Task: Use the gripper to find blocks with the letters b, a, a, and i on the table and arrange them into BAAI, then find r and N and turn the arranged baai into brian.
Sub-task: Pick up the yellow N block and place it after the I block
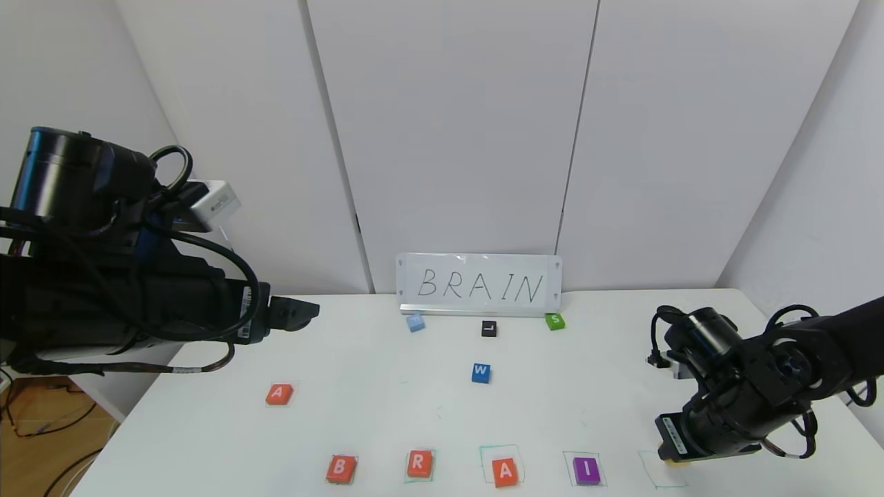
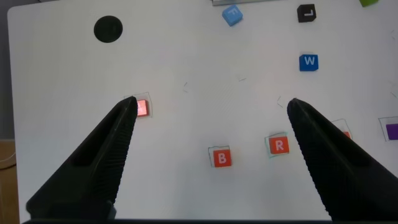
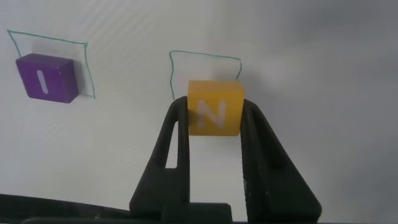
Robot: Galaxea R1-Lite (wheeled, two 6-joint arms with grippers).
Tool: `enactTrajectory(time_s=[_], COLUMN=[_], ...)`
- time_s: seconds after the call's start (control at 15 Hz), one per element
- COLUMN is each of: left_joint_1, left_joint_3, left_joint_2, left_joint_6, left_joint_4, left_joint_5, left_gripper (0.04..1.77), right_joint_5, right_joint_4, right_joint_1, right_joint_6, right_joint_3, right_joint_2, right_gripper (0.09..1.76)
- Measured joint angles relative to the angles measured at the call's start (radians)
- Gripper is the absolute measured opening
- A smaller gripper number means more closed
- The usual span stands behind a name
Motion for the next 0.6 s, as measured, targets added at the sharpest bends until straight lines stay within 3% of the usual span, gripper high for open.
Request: enactTrajectory(time_s=[0.6], left_joint_1=[0.003], left_joint_3=[0.000], left_joint_2=[-0.001], left_joint_6=[0.001], left_joint_4=[0.000], left_joint_5=[0.000], left_gripper=[1.72], right_joint_5=[-0.028], right_joint_4=[-0.015], right_joint_1=[0.031], right_joint_6=[0.014], right_joint_3=[0.007], right_joint_2=[0.052], right_gripper=[0.54])
